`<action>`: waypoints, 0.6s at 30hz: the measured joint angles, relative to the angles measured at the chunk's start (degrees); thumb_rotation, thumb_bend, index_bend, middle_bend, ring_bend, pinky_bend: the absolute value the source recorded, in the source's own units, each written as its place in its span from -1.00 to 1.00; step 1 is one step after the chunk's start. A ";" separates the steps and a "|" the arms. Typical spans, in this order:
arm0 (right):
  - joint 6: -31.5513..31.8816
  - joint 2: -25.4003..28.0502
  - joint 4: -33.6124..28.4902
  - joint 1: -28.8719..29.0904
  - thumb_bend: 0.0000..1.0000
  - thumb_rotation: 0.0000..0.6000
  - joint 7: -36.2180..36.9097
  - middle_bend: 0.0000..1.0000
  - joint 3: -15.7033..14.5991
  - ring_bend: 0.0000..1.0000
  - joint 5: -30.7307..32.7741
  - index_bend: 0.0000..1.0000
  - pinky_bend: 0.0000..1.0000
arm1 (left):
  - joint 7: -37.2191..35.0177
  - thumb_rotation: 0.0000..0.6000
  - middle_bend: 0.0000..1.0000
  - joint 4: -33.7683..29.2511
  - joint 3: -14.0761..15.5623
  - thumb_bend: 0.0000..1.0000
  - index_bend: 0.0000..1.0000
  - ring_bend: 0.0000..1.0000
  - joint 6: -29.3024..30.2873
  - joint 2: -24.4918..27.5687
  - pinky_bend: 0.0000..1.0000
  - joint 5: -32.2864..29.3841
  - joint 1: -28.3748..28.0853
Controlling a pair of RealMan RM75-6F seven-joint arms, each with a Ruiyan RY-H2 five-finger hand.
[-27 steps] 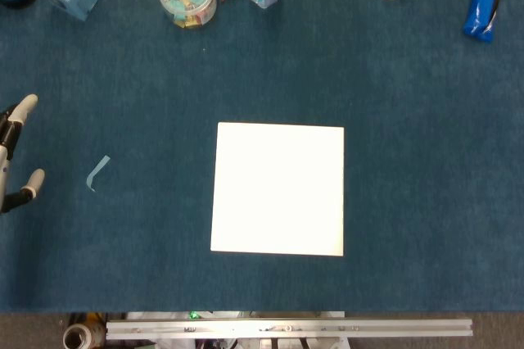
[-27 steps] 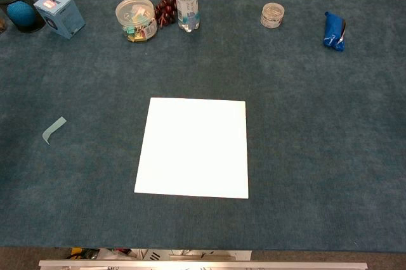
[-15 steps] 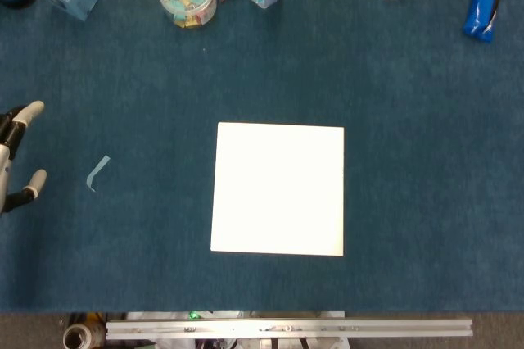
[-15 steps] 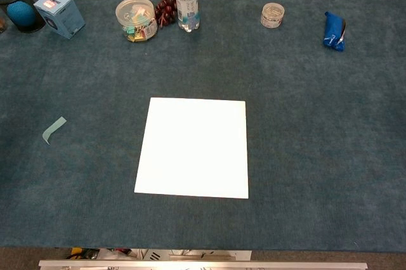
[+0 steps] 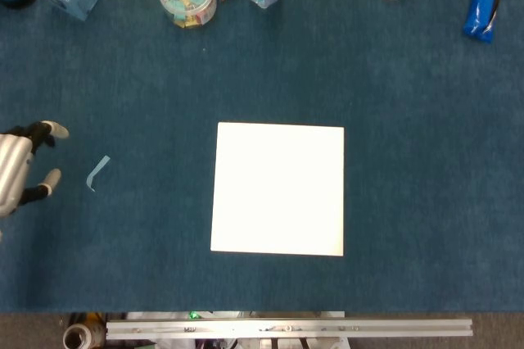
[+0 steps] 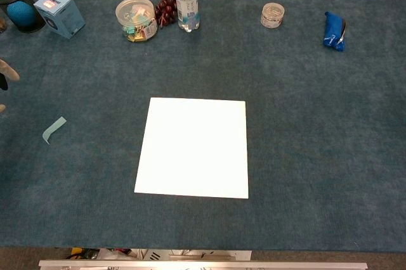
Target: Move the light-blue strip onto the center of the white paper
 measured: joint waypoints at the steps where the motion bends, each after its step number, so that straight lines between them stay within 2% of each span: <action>1: -0.07 -0.02 0.07 -0.02 -0.75 1.00 0.09 -0.37 -0.06 -0.57 0.02 -0.82 -0.62 | 0.49 1.00 0.10 0.08 0.02 -0.46 -0.26 0.22 -0.91 -0.23 0.49 -0.36 -0.40; 6: -0.28 -0.18 0.55 -0.30 -0.75 1.00 0.68 -0.36 -0.38 -0.57 0.12 -0.82 -0.61 | 3.10 1.00 0.52 0.82 -0.23 -0.46 -0.21 0.61 -4.02 -2.07 0.74 -2.12 -2.36; 10: -0.46 -0.30 1.00 -0.55 -0.75 1.00 1.15 -0.35 -0.65 -0.56 0.26 -0.82 -0.61 | 5.10 1.00 0.77 1.36 -0.75 -0.46 -0.18 0.84 -4.91 -3.74 0.95 -3.41 -3.32; 13: -0.54 -0.25 1.23 -0.67 -0.75 1.00 1.51 -0.35 -0.78 -0.56 0.24 -0.82 -0.61 | 7.13 1.00 0.89 1.50 -1.07 -0.46 -0.13 0.95 -6.12 -4.91 1.00 -5.00 -4.16; 18: -0.56 -0.19 1.73 -0.92 -0.75 1.00 2.07 -0.34 -0.89 -0.55 0.35 -0.81 -0.58 | 11.47 1.00 0.99 1.46 -1.50 -0.46 -0.07 1.00 -7.88 -6.35 1.00 -8.21 -5.40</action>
